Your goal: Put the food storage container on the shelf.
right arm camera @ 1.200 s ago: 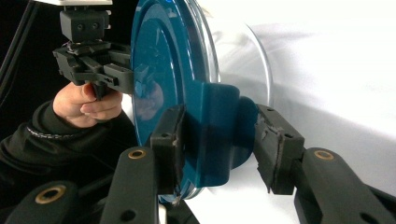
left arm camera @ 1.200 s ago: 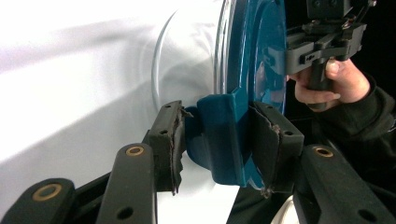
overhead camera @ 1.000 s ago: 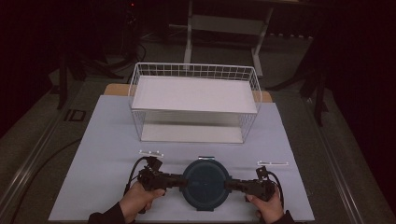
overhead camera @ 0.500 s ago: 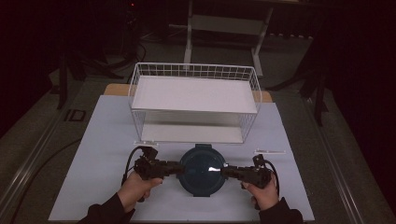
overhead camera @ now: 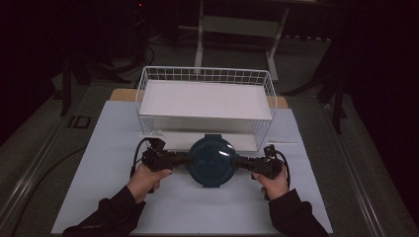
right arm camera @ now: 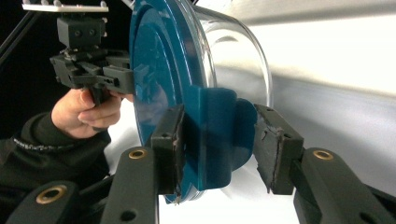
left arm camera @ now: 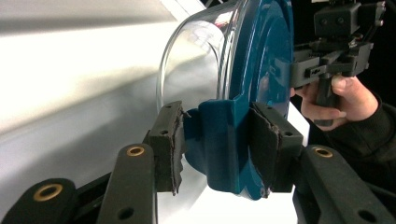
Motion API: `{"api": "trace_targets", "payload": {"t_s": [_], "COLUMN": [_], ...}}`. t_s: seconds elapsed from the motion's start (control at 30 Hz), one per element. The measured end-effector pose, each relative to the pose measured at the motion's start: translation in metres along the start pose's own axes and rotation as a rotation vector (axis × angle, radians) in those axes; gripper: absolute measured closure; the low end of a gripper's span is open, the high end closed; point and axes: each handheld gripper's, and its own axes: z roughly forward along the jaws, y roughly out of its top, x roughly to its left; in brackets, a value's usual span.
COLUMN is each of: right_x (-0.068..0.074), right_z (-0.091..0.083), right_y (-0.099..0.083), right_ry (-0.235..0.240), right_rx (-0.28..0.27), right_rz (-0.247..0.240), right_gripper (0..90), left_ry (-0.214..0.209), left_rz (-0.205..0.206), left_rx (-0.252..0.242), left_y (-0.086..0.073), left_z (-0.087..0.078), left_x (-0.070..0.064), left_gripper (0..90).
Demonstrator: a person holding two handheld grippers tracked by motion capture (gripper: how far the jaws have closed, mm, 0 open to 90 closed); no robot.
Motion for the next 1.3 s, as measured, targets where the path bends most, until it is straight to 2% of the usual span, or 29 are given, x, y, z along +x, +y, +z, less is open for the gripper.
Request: {"api": "trace_targets", "payload": {"t_s": [0.23, 0.37, 0.53, 0.6, 0.8, 0.97, 1.1, 1.13, 1.17, 1.2, 1.27, 1.3], "right_x": [-0.015, -0.022, -0.032, -0.035, -0.044, -0.048, -0.048, -0.049, -0.049, -0.050, -0.047, -0.045], "right_z": [0.011, 0.017, 0.025, 0.028, 0.035, 0.036, 0.037, 0.038, 0.038, 0.039, 0.042, 0.043], "right_y": [0.013, 0.019, 0.025, 0.026, 0.027, 0.026, 0.027, 0.028, 0.027, 0.026, 0.025, 0.026], "right_ry": [-0.002, -0.019, -0.040, -0.055, -0.091, -0.100, -0.131, -0.132, -0.127, -0.127, -0.173, -0.186], "right_rx": [-0.027, -0.042, -0.057, -0.062, -0.072, -0.068, -0.064, -0.071, -0.076, -0.083, -0.101, -0.104], "right_rz": [-0.027, -0.060, -0.086, -0.088, -0.091, -0.093, -0.111, -0.111, -0.097, -0.084, -0.111, -0.125], "right_gripper": [56.0, 55.9, 55.7, 55.5, 55.1, 54.8, 53.5, 53.3, 53.0, 52.1, 50.7, 52.3], "left_ry": [0.014, 0.032, 0.059, 0.070, 0.080, 0.080, 0.083, 0.072, 0.080, 0.101, 0.135, 0.127], "left_rz": [0.032, 0.048, 0.043, 0.021, 0.017, 0.037, 0.032, 0.028, 0.029, 0.051, 0.072, 0.071], "left_rx": [-0.051, -0.076, -0.083, -0.084, -0.091, -0.097, -0.111, -0.121, -0.131, -0.136, -0.129, -0.127], "left_y": [0.004, 0.007, 0.011, 0.011, 0.014, 0.015, 0.015, 0.014, 0.014, 0.014, 0.015, 0.017], "left_z": [0.007, 0.011, 0.018, 0.020, 0.028, 0.029, 0.030, 0.031, 0.031, 0.032, 0.032, 0.033], "left_x": [0.017, 0.027, 0.037, 0.040, 0.050, 0.051, 0.055, 0.056, 0.057, 0.057, 0.057, 0.059], "left_gripper": [56.1, 55.9, 55.9, 55.9, 56.0, 55.9, 55.5, 55.2, 54.8, 54.1, 53.1, 53.1]}}
